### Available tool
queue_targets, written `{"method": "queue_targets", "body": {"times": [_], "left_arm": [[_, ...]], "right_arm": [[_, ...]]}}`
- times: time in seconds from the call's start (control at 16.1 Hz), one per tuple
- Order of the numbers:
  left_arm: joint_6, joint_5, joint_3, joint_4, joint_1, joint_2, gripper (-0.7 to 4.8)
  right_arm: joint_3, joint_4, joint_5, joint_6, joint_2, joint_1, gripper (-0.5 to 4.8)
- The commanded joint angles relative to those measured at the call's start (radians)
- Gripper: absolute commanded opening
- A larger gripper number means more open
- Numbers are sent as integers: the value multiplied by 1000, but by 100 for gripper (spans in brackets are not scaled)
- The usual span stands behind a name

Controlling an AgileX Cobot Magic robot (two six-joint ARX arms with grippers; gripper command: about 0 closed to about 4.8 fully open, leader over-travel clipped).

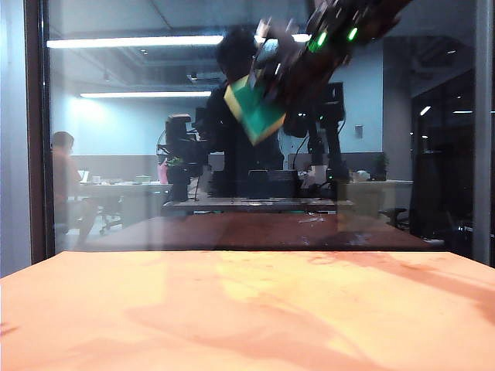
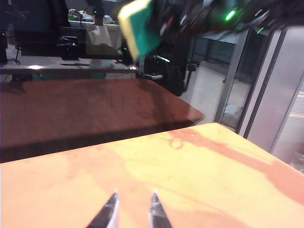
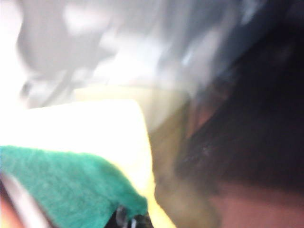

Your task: Pick up the sponge from the table, wipe the water off the glass, and finally place the sponge back on the table.

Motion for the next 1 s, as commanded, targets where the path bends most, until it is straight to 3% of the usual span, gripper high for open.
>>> {"method": "queue_targets", "body": {"times": [0.06,0.25,1.0], "left_arm": [[3,4,5,12,0,0,84],[3,4,5,12,0,0,84],[3,5,5,13,0,0,84]], "right_arm": [[0,-81,22,-2,40,13,-9],[0,-142,25,-27,52,15,-9],[11,2,47,-29,-91,34,-9]]}}
